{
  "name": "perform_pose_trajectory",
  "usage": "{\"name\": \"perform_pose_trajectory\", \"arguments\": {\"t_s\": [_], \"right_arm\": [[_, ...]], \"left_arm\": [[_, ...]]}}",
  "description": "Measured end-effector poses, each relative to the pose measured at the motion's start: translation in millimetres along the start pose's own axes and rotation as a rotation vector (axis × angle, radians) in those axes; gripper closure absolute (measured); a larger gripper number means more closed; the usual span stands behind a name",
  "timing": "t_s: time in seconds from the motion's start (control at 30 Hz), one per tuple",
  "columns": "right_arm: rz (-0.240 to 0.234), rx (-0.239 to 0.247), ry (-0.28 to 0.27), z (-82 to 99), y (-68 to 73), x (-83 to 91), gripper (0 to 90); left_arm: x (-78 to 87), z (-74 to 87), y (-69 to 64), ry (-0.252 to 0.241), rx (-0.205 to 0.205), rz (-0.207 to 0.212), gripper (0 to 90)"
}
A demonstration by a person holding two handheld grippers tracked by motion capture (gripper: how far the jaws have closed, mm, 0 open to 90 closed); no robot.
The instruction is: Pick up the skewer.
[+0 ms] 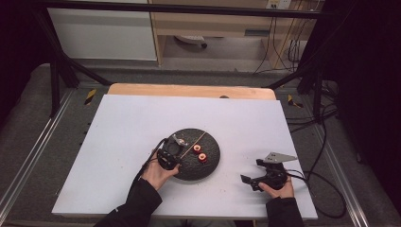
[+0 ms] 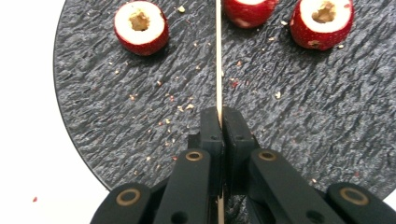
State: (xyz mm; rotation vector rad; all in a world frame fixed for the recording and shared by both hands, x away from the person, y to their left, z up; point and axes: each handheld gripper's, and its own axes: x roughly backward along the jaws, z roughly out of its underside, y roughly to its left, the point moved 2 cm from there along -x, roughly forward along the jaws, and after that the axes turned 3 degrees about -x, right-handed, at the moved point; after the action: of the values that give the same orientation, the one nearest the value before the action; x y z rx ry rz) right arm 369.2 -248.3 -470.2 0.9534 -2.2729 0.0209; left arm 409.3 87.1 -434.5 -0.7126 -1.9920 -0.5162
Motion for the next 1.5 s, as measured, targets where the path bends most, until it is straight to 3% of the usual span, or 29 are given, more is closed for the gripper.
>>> {"name": "perform_pose_trajectory", "arguments": {"t_s": [0.37, 0.57, 0.7, 1.27, 1.5], "right_arm": [[0.001, 0.003, 0.0, 0.0, -0.2, 0.2, 0.7], [0.002, 0.001, 0.002, 0.2, 0.0, 0.2, 0.7], [0.004, 0.001, 0.004, 0.3, 0.1, -0.1, 0.7], [0.011, 0.0, 0.011, 0.7, -0.1, -1.4, 0.7], [0.012, -0.01, 0.017, 0.7, 0.4, -1.9, 0.7]], "left_arm": [[5.2, 3.9, 4.3, -0.031, 0.019, 0.003, 88.0], [14.3, 11.2, 11.6, -0.076, 0.029, 0.006, 88.2], [20.6, 17.9, 17.1, -0.115, 0.037, 0.031, 88.2], [48.8, 65.2, 38.9, -0.32, 0.077, 0.132, 88.2], [55.2, 84.4, 43.4, -0.367, 0.067, 0.133, 88.2]]}}
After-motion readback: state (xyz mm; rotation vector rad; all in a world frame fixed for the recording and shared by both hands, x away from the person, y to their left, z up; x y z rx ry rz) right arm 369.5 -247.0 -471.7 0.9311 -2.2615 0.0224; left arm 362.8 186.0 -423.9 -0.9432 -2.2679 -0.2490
